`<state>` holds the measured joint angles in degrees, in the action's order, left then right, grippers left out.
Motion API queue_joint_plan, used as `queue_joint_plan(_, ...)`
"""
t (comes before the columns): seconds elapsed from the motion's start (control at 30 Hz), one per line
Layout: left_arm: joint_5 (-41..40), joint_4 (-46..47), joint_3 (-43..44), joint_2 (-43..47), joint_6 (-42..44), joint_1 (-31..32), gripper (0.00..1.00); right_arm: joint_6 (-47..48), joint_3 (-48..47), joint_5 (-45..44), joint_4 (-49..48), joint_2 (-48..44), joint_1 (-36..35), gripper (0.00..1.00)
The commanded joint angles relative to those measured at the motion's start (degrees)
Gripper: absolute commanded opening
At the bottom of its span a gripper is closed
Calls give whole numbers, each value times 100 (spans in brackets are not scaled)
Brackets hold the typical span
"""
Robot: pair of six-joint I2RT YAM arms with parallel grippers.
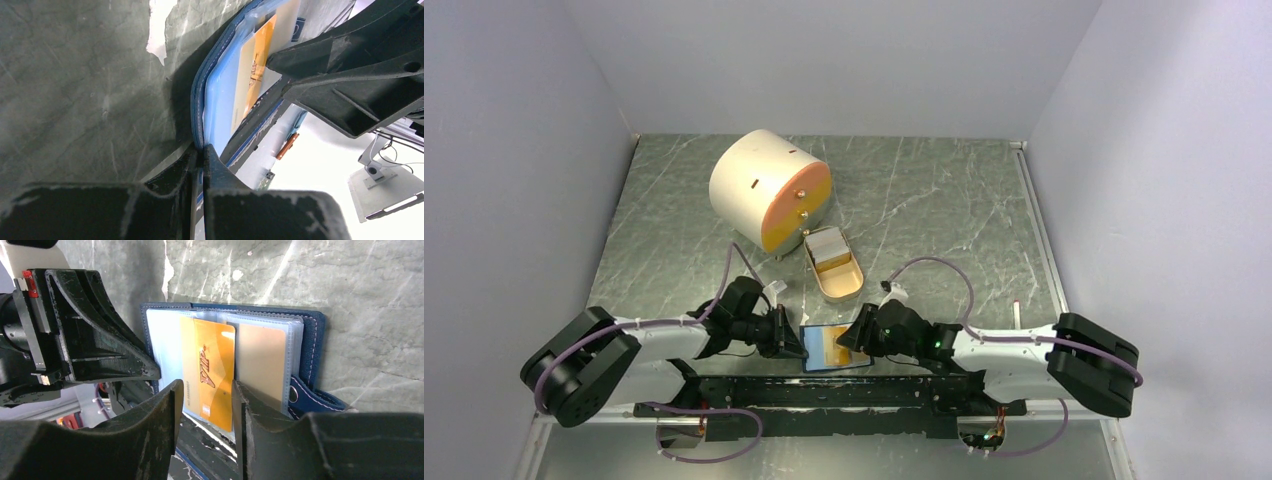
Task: Put the credit cards into the card holder
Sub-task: Insert the credit card into the card holder.
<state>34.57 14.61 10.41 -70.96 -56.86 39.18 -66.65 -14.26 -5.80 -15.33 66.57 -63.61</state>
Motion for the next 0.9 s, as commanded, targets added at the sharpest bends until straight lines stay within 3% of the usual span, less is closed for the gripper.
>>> queue_joint_plan(0.0,158,237,-64,-84,-25,-9,9,258,-40,-245,539,61,-28,42)
queue_joint_plan(0.23,171,169,62,-132,10,0,9,324,-208,157,-407,775,-100,33)
queue_joint_plan(0.5,237,340,113,-307,-31,67,16,485,-484,414,-832,1341,-204,35)
queue_joint_plan(0.67,206,293,171,-358,-17,120,16,377,-301,333,-956,1199,-213,39)
queue_joint_plan(0.87,148,200,188,-342,7,121,11,425,-301,-104,-253,564,-213,42)
